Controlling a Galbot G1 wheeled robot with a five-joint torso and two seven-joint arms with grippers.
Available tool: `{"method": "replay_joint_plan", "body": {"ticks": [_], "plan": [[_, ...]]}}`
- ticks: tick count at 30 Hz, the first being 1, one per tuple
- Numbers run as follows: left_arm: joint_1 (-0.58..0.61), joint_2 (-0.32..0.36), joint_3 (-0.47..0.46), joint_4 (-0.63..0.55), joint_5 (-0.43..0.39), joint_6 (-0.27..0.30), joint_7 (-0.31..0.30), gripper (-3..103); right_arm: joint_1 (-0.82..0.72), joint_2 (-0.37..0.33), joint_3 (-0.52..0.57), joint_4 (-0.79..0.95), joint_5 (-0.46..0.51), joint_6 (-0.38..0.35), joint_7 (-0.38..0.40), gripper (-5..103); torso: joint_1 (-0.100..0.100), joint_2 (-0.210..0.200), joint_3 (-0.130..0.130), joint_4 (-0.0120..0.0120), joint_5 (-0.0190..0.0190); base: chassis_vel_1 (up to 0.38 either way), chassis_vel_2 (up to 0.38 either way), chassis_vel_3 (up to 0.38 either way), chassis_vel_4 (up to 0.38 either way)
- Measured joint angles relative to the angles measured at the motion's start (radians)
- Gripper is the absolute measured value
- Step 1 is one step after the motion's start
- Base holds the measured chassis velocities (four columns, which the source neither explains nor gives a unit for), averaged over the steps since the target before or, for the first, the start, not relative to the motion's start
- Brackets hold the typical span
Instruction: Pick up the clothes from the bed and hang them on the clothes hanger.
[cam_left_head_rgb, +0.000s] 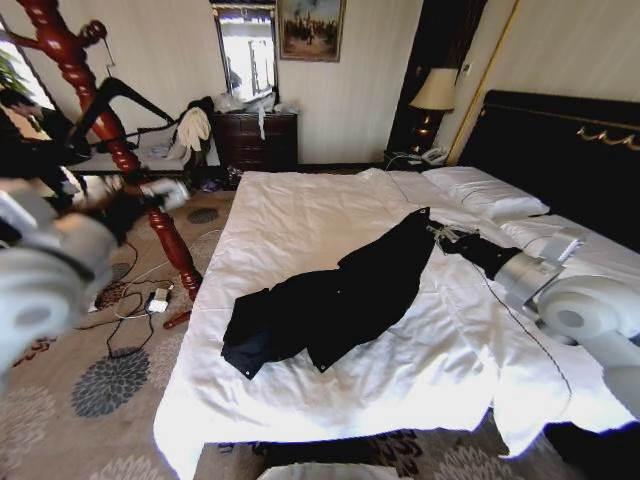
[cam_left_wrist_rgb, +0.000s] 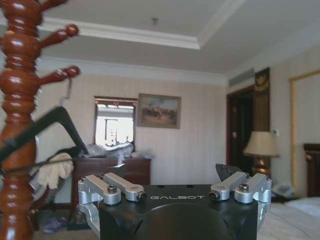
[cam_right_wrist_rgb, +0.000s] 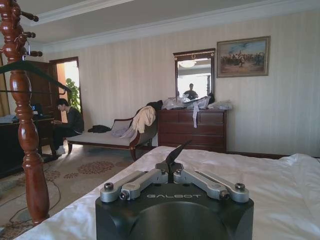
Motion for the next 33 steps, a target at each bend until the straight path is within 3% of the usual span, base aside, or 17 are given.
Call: {"method": "replay_joint_plan", "body": {"ticks": [4, 16, 22, 29, 33], "plan": [[-0.058, 0.042, 0.008, 0.058, -0.008, -0.010, 0.014, 100, 0.042, 0.008, -0.036, -0.010, -0.001, 0.000, -0.002, 0, 0.000, 0.000, 0.000, 0.0016, 0.0014, 0.000, 0.000, 0.000, 0.000], [-0.127, 0.184, -0.040, 0.264, -0.098, -0.031, 0.052, 100, 0.069, 0.039, -0.072, -0.013, -0.012, 0.000, -0.022, 0, 0.000, 0.000, 0.000, 0.0013, 0.0006, 0.000, 0.000, 0.000, 0.000], [-0.137, 0.226, -0.040, 0.377, -0.153, -0.001, 0.044, 100, 0.055, 0.046, -0.068, 0.003, -0.016, 0.000, -0.022, 0, 0.000, 0.000, 0.000, 0.0011, 0.0007, 0.000, 0.000, 0.000, 0.000], [-0.149, 0.225, -0.015, 0.462, -0.179, 0.021, 0.064, 100, 0.029, 0.055, -0.058, 0.022, -0.018, 0.001, -0.021, 0, 0.000, 0.000, 0.000, 0.0008, 0.0008, 0.000, 0.000, 0.000, 0.000], [-0.136, 0.191, -0.002, 0.478, -0.180, 0.016, 0.073, 100, 0.008, 0.055, -0.043, 0.033, -0.017, 0.004, -0.021, 0, 0.000, 0.000, 0.000, 0.0014, 0.0011, 0.000, 0.000, 0.000, 0.000]]}}
